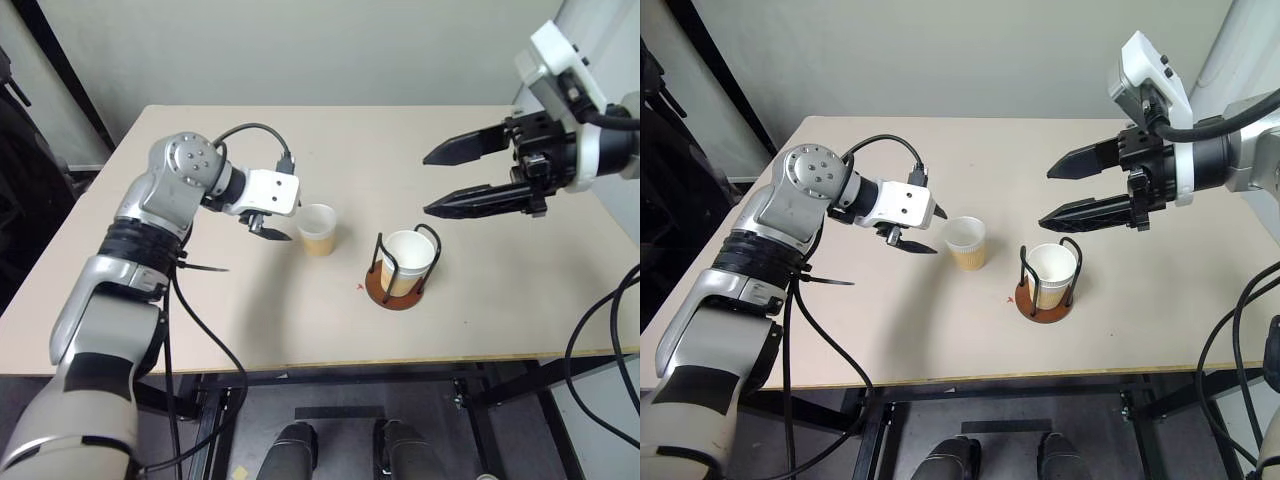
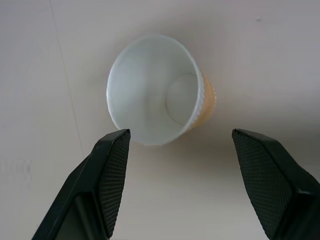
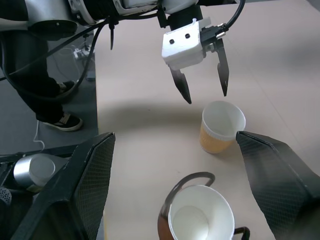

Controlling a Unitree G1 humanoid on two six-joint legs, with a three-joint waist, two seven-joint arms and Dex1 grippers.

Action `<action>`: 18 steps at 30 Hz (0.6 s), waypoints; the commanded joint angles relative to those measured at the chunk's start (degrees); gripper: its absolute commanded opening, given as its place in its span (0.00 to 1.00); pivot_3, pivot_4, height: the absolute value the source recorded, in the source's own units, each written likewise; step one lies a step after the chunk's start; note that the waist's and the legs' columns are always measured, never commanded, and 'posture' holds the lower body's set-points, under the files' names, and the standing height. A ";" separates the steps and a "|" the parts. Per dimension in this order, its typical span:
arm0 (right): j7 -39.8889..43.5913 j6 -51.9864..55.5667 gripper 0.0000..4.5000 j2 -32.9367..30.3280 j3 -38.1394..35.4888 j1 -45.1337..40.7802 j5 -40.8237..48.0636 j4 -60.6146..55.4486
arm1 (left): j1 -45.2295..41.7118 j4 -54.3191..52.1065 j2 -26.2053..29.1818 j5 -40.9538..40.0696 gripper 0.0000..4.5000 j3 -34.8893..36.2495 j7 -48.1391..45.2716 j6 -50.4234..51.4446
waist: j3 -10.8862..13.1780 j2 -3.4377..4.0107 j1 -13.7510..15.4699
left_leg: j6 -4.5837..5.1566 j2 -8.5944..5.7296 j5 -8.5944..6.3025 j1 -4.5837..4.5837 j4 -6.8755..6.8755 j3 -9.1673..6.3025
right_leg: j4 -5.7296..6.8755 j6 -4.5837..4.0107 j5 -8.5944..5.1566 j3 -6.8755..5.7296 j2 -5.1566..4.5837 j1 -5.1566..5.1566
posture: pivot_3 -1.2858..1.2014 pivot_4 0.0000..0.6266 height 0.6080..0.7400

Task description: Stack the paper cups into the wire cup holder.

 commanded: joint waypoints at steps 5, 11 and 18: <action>-0.55 -1.02 0.89 -0.92 -1.06 -1.28 0.67 -0.65 | -2.77 3.67 -1.78 1.65 0.78 -0.70 0.56 -3.72 | 0.00 0.00 0.00 | 0.00 0.00 0.00 0.00 0.02 0.00 | 0.00 0.05 0.03 0.00 0.00 0.00 | 0.52 0.24 1.00; -1.09 -1.03 0.89 -1.34 -1.46 -0.52 0.77 -1.23 | -3.59 8.73 -3.46 4.32 0.78 -2.31 3.44 -7.12 | 0.00 0.00 0.11 | 0.01 -0.02 0.00 -0.04 0.08 0.01 | -0.01 0.12 0.06 0.01 -0.01 0.00 | 0.52 0.24 1.00; -1.31 -2.02 0.90 -2.21 -1.41 1.19 0.36 -0.68 | -5.62 17.90 -6.94 6.06 0.48 -3.02 5.54 -9.87 | 0.00 0.00 0.28 | 0.05 -0.04 -0.02 -0.09 0.24 0.02 | -0.01 0.24 0.11 0.01 -0.04 0.02 | 0.52 0.24 1.00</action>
